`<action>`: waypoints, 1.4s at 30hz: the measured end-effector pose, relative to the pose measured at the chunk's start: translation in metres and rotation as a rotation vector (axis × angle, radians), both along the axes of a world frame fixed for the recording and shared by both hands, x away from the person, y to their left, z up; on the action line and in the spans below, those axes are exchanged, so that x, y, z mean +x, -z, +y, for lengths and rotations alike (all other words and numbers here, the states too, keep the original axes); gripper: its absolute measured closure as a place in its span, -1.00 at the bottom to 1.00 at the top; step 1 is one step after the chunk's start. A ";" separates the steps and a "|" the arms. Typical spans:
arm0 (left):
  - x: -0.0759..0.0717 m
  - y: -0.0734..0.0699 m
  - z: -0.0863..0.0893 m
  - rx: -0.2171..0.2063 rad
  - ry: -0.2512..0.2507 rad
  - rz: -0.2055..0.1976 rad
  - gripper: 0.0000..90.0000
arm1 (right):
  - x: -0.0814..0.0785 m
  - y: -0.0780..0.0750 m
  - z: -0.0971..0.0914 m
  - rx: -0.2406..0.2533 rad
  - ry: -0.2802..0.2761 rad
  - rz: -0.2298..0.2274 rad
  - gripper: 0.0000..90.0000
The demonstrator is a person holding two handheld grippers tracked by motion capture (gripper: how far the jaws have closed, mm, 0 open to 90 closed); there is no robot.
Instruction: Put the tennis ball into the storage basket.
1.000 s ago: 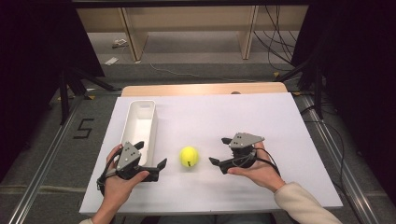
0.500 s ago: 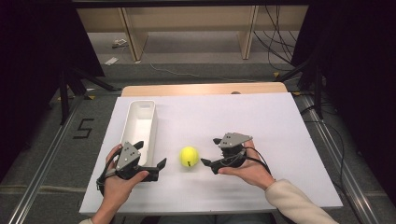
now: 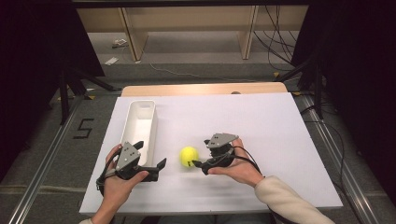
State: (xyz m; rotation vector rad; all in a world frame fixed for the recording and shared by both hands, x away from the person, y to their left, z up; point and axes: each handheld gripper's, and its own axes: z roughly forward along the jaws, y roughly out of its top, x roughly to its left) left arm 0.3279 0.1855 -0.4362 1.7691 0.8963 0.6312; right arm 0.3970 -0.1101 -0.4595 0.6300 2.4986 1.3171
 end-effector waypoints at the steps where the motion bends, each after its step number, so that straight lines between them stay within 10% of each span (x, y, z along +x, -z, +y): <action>1: 0.000 0.000 0.000 0.000 0.000 0.000 -1.00 | 0.000 0.000 0.000 0.000 0.000 0.000 -0.71; 42: -0.001 0.000 0.000 -0.002 -0.001 -0.003 -1.00 | 0.018 0.028 0.044 -0.072 -0.037 0.039 -0.62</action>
